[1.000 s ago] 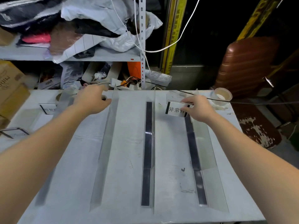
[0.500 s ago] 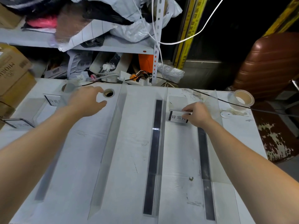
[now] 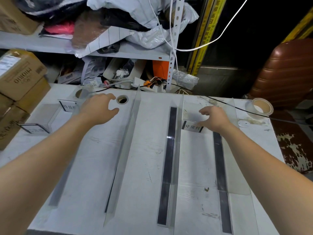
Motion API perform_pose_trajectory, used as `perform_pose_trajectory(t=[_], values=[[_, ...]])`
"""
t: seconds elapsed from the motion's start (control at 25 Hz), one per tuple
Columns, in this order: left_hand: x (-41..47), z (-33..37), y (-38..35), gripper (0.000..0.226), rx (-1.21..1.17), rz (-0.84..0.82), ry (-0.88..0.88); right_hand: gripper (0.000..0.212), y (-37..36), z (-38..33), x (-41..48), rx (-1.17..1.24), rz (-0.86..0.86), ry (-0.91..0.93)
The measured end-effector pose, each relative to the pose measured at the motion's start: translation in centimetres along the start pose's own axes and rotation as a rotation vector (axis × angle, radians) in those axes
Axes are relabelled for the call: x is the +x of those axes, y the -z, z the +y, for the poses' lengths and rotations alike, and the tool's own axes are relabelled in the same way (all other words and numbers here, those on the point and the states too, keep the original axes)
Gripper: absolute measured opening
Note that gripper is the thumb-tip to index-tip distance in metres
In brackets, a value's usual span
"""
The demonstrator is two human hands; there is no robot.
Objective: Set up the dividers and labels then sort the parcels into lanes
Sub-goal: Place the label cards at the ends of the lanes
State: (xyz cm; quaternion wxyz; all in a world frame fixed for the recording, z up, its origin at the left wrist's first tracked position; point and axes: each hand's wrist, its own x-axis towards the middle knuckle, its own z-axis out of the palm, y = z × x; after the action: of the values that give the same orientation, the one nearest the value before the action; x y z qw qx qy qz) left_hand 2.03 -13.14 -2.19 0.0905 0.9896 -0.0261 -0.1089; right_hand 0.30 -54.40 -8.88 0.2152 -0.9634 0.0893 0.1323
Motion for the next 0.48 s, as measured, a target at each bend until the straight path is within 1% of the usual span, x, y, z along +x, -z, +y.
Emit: perform_pose_trajectory(t=[0.12,0.2,0.32,0.48], values=[[-0.4,-0.7,1.2,0.058,-0.003,0.004,0.021,0.057,2.3,-3.1,-0.8,-0.019,0.130,0.055],[-1.0,-1.3,2.4,0.059,0.043,0.008,0.037,0.055,3.4,-6.2,-1.4,-0.038,0.192,0.116],[-2.0,-2.9,4.8,0.058,0.102,0.013,0.059,0.050,4.2,-11.5,-2.4,-0.088,0.204,0.231],[-3.6,-7.2,7.0,0.060,0.021,0.020,0.020,0.053,3.1,-18.6,-4.3,-0.178,0.190,0.320]])
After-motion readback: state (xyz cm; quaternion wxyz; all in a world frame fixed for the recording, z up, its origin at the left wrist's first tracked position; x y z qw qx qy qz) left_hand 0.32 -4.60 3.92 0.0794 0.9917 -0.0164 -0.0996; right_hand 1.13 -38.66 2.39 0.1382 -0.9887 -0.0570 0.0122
